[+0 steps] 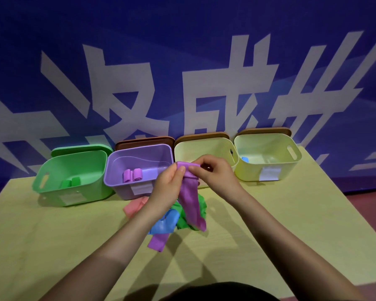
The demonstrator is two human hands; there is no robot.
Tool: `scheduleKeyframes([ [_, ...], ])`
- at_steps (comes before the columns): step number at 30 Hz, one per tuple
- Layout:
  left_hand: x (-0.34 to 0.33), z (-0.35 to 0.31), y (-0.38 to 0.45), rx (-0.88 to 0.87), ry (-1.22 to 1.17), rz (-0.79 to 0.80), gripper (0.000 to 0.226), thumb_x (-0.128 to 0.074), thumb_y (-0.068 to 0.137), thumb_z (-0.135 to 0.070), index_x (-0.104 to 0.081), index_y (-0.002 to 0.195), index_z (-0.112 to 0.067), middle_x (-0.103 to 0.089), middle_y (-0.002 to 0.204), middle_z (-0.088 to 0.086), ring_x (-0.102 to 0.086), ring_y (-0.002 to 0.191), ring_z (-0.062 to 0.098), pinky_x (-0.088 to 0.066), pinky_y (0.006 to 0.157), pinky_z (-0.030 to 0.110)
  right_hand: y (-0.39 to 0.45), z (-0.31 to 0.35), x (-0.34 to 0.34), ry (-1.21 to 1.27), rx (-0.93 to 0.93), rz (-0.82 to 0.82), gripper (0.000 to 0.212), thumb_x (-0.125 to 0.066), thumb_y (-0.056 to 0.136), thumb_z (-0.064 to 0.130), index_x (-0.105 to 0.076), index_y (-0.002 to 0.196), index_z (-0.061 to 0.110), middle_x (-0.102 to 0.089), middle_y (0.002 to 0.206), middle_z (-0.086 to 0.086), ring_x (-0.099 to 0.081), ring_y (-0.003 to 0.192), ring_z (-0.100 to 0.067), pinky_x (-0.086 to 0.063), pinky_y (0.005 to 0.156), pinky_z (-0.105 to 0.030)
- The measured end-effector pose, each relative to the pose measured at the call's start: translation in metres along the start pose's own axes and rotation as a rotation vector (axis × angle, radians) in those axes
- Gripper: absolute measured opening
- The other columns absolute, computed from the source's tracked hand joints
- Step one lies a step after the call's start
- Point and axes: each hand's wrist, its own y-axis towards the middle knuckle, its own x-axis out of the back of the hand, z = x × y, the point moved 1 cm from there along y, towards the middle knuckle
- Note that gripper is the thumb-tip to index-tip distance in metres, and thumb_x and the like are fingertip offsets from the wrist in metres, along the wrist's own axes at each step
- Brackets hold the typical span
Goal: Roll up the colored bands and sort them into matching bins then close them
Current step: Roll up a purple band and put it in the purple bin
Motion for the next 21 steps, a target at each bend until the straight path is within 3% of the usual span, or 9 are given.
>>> scheduleKeyframes([
  [3, 0.002, -0.001, 0.0, -0.163, 0.244, -0.049, 0.029, -0.043, 0.098, -0.027, -0.067, 0.1, -0.012, -0.068, 0.082, 0.007, -0.063, 0.079, 0.019, -0.05, 0.073, 0.038, -0.001, -0.004, -0.004, -0.194, 0.114, -0.065, 0.019, -0.069, 0.084, 0.014, -0.06, 0.068, 0.015, -0.049, 0.064, 0.006, -0.044, 0.058, -0.006, -0.033, 0.056, -0.016],
  [5, 0.003, -0.002, -0.001, -0.191, 0.259, -0.029, 0.031, -0.042, 0.094, -0.032, -0.068, 0.099, -0.015, -0.068, 0.079, 0.004, -0.063, 0.077, 0.018, -0.049, 0.071, 0.035, 0.001, -0.009, -0.004, -0.203, 0.11, -0.055, 0.02, -0.069, 0.084, 0.015, -0.059, 0.067, 0.016, -0.048, 0.061, 0.007, -0.043, 0.057, -0.007, -0.032, 0.055, -0.017],
  [7, 0.004, -0.002, 0.001, -0.143, 0.207, -0.03, 0.026, -0.047, 0.096, -0.029, -0.07, 0.099, -0.017, -0.07, 0.084, 0.006, -0.064, 0.082, 0.02, -0.05, 0.076, 0.038, 0.0, -0.012, -0.002, -0.051, 0.047, -0.044, 0.019, -0.07, 0.085, 0.012, -0.063, 0.068, 0.018, -0.052, 0.058, 0.011, -0.045, 0.055, -0.004, -0.034, 0.055, -0.015],
  [9, 0.004, -0.004, 0.001, -0.019, 0.003, 0.009, 0.021, -0.05, 0.098, -0.022, -0.071, 0.1, -0.021, -0.072, 0.093, 0.007, -0.065, 0.088, 0.022, -0.051, 0.083, 0.04, 0.0, -0.012, 0.001, 0.128, -0.009, -0.026, 0.013, -0.068, 0.085, 0.008, -0.068, 0.075, 0.015, -0.059, 0.062, 0.011, -0.05, 0.059, -0.003, -0.04, 0.06, -0.017],
  [13, -0.002, -0.005, -0.004, 0.2, -0.494, 0.091, 0.02, -0.049, 0.095, -0.011, -0.066, 0.105, -0.011, -0.071, 0.096, 0.008, -0.067, 0.085, 0.016, -0.054, 0.073, 0.026, 0.0, -0.011, 0.004, 0.248, -0.045, 0.009, 0.009, -0.063, 0.088, 0.003, -0.069, 0.083, 0.008, -0.064, 0.074, 0.0, -0.055, 0.067, -0.005, -0.045, 0.066, -0.019],
  [18, -0.002, -0.008, -0.007, 0.138, -0.402, 0.06, 0.018, -0.048, 0.095, -0.005, -0.064, 0.101, -0.012, -0.074, 0.085, 0.0, -0.069, 0.078, 0.01, -0.054, 0.071, 0.021, -0.001, -0.01, 0.005, 0.341, -0.091, 0.042, 0.014, -0.057, 0.092, 0.005, -0.067, 0.084, 0.009, -0.062, 0.071, 0.002, -0.054, 0.066, -0.008, -0.046, 0.066, -0.021],
  [21, 0.0, -0.009, -0.006, 0.088, -0.332, 0.03, 0.016, -0.05, 0.095, -0.008, -0.065, 0.098, -0.012, -0.074, 0.081, -0.001, -0.068, 0.074, 0.008, -0.054, 0.065, 0.018, -0.001, -0.012, 0.002, 0.383, -0.156, 0.077, 0.009, -0.063, 0.089, 0.006, -0.068, 0.096, 0.007, -0.065, 0.08, -0.004, -0.057, 0.071, -0.012, -0.047, 0.066, -0.022],
])
